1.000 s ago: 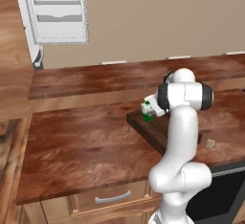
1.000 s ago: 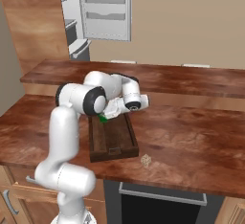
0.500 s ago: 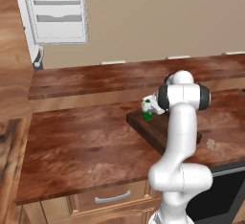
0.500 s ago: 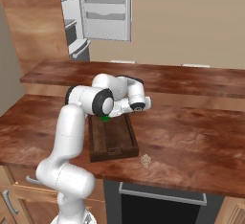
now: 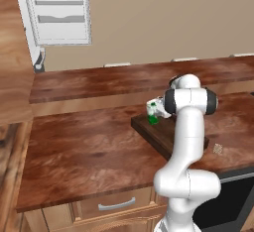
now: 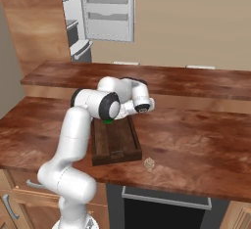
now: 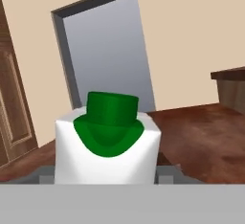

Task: Take out the milk from the fridge and place it on the tray on the counter. Then take the sugar cube near the tray and place it in the tray.

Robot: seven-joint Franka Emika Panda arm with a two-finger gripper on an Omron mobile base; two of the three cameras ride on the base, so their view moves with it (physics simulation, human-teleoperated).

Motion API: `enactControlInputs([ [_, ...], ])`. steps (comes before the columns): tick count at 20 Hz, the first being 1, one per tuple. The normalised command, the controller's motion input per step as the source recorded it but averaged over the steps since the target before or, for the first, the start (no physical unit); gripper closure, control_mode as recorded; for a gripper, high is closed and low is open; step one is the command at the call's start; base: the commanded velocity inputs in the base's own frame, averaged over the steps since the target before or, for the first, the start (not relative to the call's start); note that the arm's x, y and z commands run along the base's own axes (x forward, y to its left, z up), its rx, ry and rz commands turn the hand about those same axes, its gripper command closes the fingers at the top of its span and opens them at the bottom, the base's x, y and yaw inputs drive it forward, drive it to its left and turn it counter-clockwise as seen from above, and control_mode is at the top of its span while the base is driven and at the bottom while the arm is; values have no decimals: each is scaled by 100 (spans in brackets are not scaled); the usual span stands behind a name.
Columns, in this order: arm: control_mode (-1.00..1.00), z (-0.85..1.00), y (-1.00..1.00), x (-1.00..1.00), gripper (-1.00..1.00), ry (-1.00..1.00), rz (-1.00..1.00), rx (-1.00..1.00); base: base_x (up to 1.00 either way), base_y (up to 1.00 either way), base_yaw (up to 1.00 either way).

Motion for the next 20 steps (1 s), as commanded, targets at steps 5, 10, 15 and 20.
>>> enactControlInputs([
  [5,-100,-15,0,0,-100,-9,7,0,0,0,0],
  [10,-100,-3,-5,0,-100,-8,6,0,0,0,0],
  [15,-100,1,0,0,-100,-6,4,0,0,0,0],
  [20,-100,25,0,-16,-100,-4,0,0,0,0,0],
])
